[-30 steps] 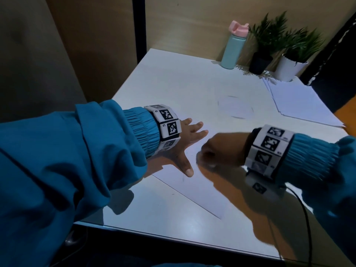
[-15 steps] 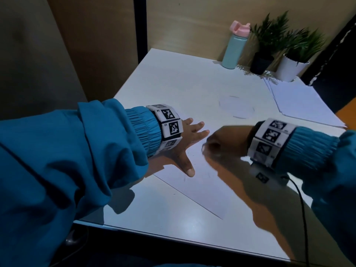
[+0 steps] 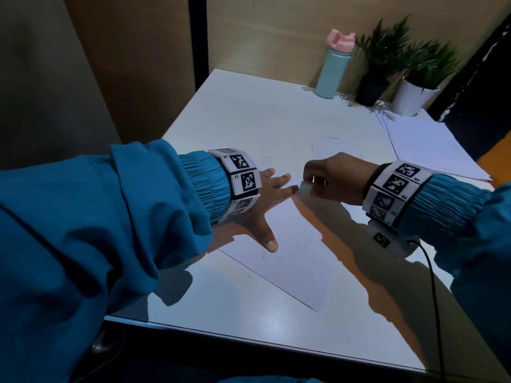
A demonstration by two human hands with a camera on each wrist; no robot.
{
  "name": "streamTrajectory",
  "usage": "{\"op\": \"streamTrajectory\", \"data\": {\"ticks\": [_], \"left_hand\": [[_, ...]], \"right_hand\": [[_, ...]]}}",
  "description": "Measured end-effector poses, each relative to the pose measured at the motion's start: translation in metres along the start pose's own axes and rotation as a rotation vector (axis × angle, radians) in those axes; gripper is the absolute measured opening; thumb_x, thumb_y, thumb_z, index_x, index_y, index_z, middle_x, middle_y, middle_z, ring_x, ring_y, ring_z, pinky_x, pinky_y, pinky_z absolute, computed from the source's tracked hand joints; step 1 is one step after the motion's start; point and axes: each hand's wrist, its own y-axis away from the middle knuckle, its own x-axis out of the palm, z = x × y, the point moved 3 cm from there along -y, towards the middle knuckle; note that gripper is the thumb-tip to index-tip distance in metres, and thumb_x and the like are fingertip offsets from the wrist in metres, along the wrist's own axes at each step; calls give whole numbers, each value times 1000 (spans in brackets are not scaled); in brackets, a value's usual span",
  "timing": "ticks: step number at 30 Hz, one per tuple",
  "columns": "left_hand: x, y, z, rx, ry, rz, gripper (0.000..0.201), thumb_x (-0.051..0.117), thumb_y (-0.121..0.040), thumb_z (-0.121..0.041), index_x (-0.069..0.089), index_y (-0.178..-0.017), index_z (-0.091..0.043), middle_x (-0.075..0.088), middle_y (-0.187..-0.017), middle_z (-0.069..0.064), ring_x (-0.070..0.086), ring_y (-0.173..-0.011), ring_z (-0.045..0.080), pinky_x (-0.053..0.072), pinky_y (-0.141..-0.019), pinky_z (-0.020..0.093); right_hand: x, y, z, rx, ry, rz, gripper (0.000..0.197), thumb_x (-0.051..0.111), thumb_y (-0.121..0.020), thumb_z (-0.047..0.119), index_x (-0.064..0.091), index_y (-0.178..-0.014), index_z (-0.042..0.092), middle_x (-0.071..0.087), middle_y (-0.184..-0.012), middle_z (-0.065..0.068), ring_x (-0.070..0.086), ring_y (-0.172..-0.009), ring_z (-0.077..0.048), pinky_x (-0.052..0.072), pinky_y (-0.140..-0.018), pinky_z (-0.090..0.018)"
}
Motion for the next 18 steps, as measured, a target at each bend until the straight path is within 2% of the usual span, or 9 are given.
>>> {"op": "streamTrajectory", "data": {"ticks": [5, 8, 10, 12, 13, 14, 16, 17, 18], "left_hand": [[-4, 0, 0, 13, 6, 35, 141, 35, -33, -98, -22, -150, -41, -20, -163, -4, -10, -151, 28, 3, -115, 62], [-7, 0, 1, 16, -23, 55, 136, 44, -44, -98, -20, -151, -41, -22, -163, -5, -11, -151, 28, 2, -112, 67], [-7, -1, 0, 14, -38, 51, 135, 45, -47, -98, -21, -151, -41, -22, -162, -4, -11, -151, 29, 3, -112, 67], [-5, 0, -1, 7, -24, 27, 135, 51, -51, -94, -23, -150, -39, -18, -164, -1, -8, -151, 31, 4, -115, 62], [-6, 1, -2, -1, -19, 9, 134, 55, -55, -91, -22, -151, -37, -16, -164, 0, -7, -151, 30, 4, -116, 59], [-6, 2, -3, -5, -19, -3, 133, 57, -58, -90, -21, -152, -36, -15, -164, 0, -7, -151, 30, 4, -117, 56], [-8, 3, -4, -4, -32, 8, 134, 56, -55, -91, -19, -152, -37, -16, -164, -2, -8, -151, 28, 3, -116, 59], [-9, 2, -3, -2, -43, 26, 135, 53, -52, -93, -18, -152, -38, -18, -164, -3, -9, -151, 28, 4, -115, 62], [-9, 1, -3, -1, -45, 41, 135, 53, -52, -94, -18, -152, -39, -19, -163, -3, -9, -151, 29, 4, -114, 64]], "right_hand": [[8, 8, 28, -72, -22, 4, 16, 50, -86, 32, 60, -78, 22, 63, -79, 2, 59, -75, -23, 52, -74, -35], [20, 23, 62, -214, -45, 99, 23, 51, -86, 29, 53, -67, 17, 56, -70, 3, 52, -67, -21, 49, -69, -34], [15, 17, 58, -180, 19, 124, 24, 47, -84, 31, 60, -76, 12, 61, -78, -1, 58, -74, -25, 52, -73, -36], [-1, 7, 35, -73, 54, 96, 30, 44, -83, 33, 69, -94, 18, 64, -90, -3, 63, -86, -27, 53, -81, -40], [-7, 5, 28, -37, 76, 83, 31, 44, -85, 33, 69, -96, 20, 62, -91, -3, 63, -88, -27, 53, -82, -42], [-8, 4, 22, -45, 94, 47, 33, 41, -84, 36, 69, -93, 19, 61, -88, -3, 63, -88, -28, 53, -82, -42], [-3, 9, 38, -123, 63, 15, 48, 26, -74, 45, 66, -79, 20, 61, -81, -3, 62, -82, -28, 51, -78, -39], [2, 15, 52, -143, 26, 48, 44, 23, -71, 45, 60, -69, 22, 59, -76, -2, 59, -77, -27, 50, -75, -36], [7, 22, 64, -158, -20, 92, 33, 28, -75, 42, 52, -60, 25, 57, -72, 0, 56, -73, -25, 49, -72, -33]]}}
